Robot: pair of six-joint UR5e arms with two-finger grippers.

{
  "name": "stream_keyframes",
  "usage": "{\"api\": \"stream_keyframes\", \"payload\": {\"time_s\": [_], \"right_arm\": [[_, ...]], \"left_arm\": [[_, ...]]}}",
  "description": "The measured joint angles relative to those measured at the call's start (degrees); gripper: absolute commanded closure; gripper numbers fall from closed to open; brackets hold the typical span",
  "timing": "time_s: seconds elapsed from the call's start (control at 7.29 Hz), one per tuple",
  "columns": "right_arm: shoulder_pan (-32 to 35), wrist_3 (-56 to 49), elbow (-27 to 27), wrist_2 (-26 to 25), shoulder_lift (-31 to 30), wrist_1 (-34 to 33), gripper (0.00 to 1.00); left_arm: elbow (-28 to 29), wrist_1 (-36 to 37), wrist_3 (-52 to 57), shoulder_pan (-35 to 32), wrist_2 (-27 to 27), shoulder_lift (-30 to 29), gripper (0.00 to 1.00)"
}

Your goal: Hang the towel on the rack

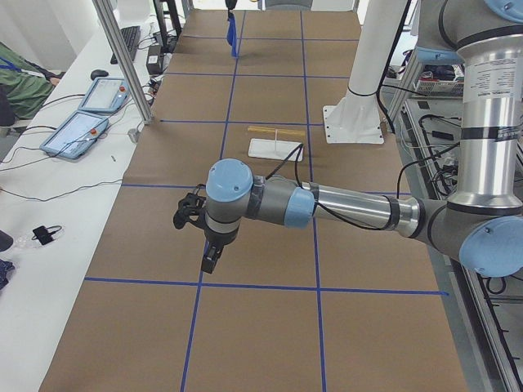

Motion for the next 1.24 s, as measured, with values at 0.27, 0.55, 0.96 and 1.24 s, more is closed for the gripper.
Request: {"api": "stream_keyframes", "payload": {"time_s": [0.27,0.55,0.96,1.24], "right_arm": [[-3.9,7.9,1.4,-0.6,6.7,0.4,1.0],[-8.4,14.9,5.2,-4.6,11.0,0.6,1.0],[-21.1,21.6,14.1,-18.9,13.6,0.5,1.0],[-29.9,28.0,17.9,-29.6,15.4,0.5,1.0]], "left_arm": [[2.2,-0.5,-6.6,5.7,0.0,-7.6,0.02],[4.1,-8.4,-11.7,9.7,0.0,-9.7,0.02],[6.0,-16.8,-23.8,18.5,0.2,-14.9,0.02],[7.4,-17.5,-45.8,25.3,0.1,-21.3,0.02]]}}
